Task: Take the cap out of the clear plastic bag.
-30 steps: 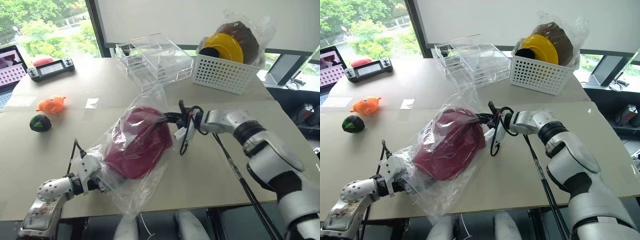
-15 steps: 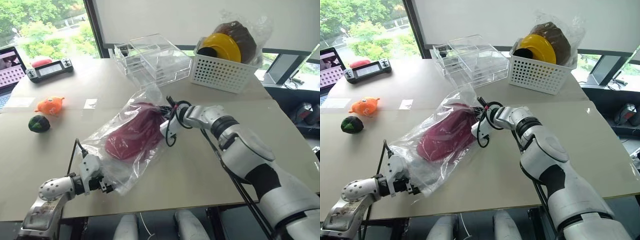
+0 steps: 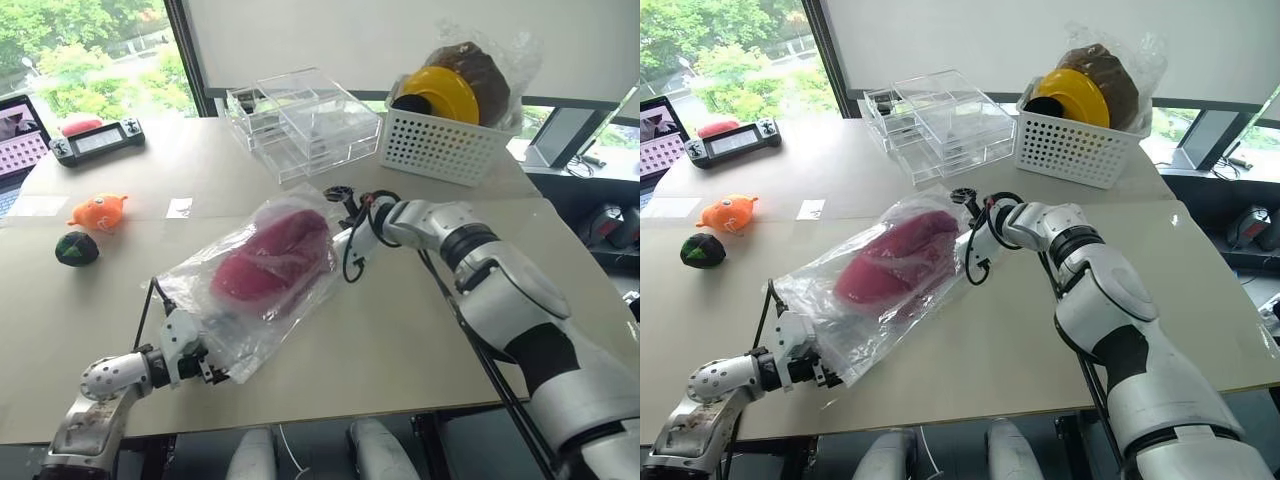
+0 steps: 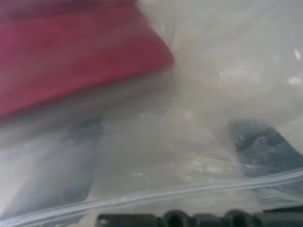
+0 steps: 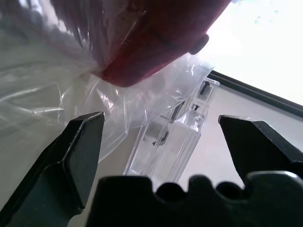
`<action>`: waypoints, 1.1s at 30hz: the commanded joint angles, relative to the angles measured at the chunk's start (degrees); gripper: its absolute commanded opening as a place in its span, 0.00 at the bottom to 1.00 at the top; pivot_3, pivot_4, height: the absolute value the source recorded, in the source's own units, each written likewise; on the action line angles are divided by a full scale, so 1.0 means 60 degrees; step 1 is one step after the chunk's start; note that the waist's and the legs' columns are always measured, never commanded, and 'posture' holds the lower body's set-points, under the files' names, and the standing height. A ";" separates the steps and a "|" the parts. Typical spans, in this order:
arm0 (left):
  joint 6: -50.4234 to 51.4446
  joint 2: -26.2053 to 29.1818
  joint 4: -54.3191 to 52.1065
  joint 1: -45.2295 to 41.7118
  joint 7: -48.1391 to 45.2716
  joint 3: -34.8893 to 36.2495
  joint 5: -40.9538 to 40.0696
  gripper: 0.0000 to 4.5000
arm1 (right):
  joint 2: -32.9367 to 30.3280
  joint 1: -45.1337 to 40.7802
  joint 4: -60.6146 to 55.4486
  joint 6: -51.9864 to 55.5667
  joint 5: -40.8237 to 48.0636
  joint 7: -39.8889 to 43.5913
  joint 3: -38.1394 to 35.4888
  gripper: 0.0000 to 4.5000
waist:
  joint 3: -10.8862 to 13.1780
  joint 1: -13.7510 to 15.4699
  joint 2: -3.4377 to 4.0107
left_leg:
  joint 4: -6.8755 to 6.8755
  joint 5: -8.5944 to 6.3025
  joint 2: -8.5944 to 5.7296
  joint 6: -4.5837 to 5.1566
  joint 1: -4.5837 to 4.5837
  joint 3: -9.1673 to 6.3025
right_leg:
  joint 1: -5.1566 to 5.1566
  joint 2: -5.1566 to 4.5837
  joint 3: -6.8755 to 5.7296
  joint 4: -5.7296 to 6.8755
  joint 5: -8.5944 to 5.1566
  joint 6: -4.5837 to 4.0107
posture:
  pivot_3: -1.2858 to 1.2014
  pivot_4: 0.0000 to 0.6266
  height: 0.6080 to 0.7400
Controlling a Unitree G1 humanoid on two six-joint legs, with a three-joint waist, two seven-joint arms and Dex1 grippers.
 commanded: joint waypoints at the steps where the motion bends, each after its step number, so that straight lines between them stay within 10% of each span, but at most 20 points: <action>1: -0.0144 0.0180 -0.0147 0.0138 0.0115 0.0390 -0.0008 1.00 | -0.0952 0.0098 -0.1122 -0.1168 0.2335 0.2096 -0.1784 1.00 | 0.0010 -0.0004 0.0001 | 0.0000 0.0000 0.0000 0.0000 -0.0003 0.0000 | 0.0000 -0.0001 0.0000 -0.0003 0.0000 0.0001 | 0.52 0.24 0.96; 4: -0.0410 0.0272 0.0215 0.0002 0.0416 0.0808 0.0151 1.00 | -0.1515 0.1238 -0.3181 -0.1092 0.4557 0.4277 -0.3046 1.00 | 0.0010 -0.0020 0.0000 | -0.0008 -0.0001 0.0004 0.0001 0.0000 -0.0002 | 0.0006 0.0001 -0.0001 -0.0011 -0.0001 0.0002 | 0.52 0.24 0.96; 9: -0.0731 0.0525 0.0581 -0.0387 0.0714 0.1443 0.0244 1.00 | -0.2545 0.5102 -1.0638 0.3860 0.8956 0.7201 -0.5273 1.00 | 0.0013 0.0074 0.0004 | 0.0002 -0.0001 0.0005 0.0001 -0.0013 -0.0022 | 0.0018 -0.0002 -0.0015 -0.0014 -0.0001 0.0003 | 0.52 0.24 0.96; 15: -0.1105 0.0762 0.0250 -0.0105 0.0680 0.2039 0.0241 1.00 | -0.1229 0.7920 -1.7257 1.1545 1.4160 0.5509 -0.6965 1.00 | 0.0022 0.0071 0.0016 | 0.0011 -0.0001 0.0013 0.0001 -0.0011 -0.0020 | 0.0013 0.0005 -0.0011 0.0008 0.0001 0.0005 | 0.52 0.24 0.96; 22: -0.2256 0.1169 0.1598 0.0618 0.0975 0.3559 0.0576 1.00 | 0.0456 0.9344 -1.9429 1.4456 1.5499 0.3160 -0.6891 1.00 | 0.0011 0.0194 -0.0004 | 0.0008 0.0000 0.0021 0.0002 0.0004 -0.0012 | 0.0010 0.0020 -0.0010 -0.0002 -0.0030 0.0035 | 0.52 0.24 0.96; 33: -0.1851 0.1725 0.1717 -0.0037 0.0326 0.3777 -0.0422 1.00 | -0.1289 1.0398 -1.9822 1.3487 1.3858 0.4562 -0.4995 1.00 | -0.0007 0.0409 -0.0063 | 0.0010 0.0000 0.0017 0.0001 -0.0029 -0.0004 | 0.0005 0.0003 -0.0021 -0.0053 -0.0041 0.0061 | 0.52 0.24 0.96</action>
